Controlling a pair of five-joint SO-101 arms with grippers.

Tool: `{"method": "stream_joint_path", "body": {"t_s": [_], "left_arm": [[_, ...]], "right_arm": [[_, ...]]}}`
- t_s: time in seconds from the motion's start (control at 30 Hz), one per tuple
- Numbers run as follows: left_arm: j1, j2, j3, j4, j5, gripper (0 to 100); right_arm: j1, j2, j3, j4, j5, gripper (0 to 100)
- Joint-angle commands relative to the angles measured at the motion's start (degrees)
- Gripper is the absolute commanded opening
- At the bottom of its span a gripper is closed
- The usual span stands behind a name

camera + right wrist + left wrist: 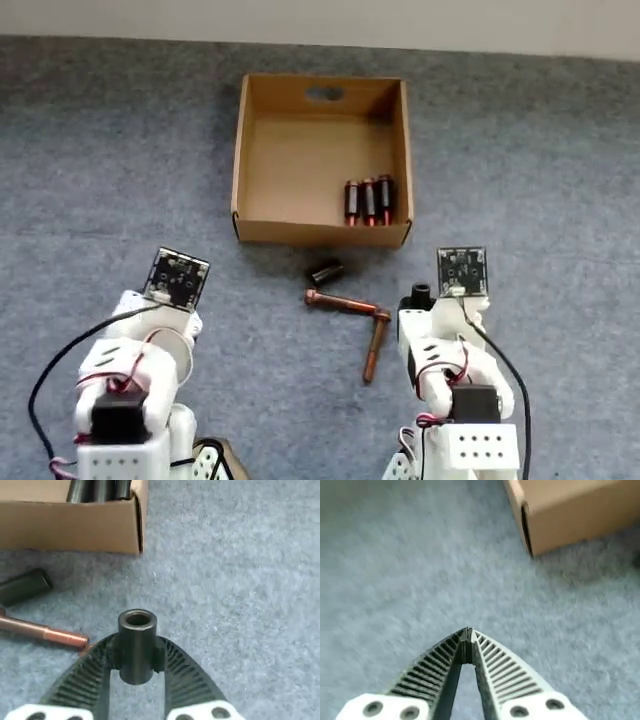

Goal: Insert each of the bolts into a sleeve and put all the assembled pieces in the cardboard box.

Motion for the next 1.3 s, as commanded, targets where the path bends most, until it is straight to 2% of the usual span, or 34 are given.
{"method": "stream_joint_path", "body": {"t_s": [0.0,0.13,0.33,0.47,0.7,0.97,1.17,1.27], "left_arm": [[0.7,0.0,-12.7,1.6,-0.3,1],[1.0,3.6,-20.6,2.5,-0.3,2],[1.4,26.9,-29.9,2.5,-0.1,11],[6.3,42.9,-35.0,6.2,-0.1,11],[20.1,53.1,-37.3,8.2,1.9,12],[21.3,80.9,-45.0,8.5,4.6,12],[25.8,89.8,-52.5,6.1,21.3,12],[30.0,92.7,-54.7,6.1,25.9,12]], "right_arm": [[-0.1,-2.2,0.0,-0.9,-0.5,0.6],[0.8,-2.8,-0.6,1.0,-0.5,0.6],[3.6,-2.8,-0.6,0.9,-4.0,0.6],[3.8,-2.8,-0.6,0.9,-4.0,0.6],[3.8,-2.8,-0.4,0.7,-3.9,0.6],[3.8,-2.8,-0.1,0.7,-3.8,0.6],[3.8,-2.8,-0.1,0.7,-3.8,0.6],[3.8,-2.8,-0.1,0.7,-3.8,0.6]]}}
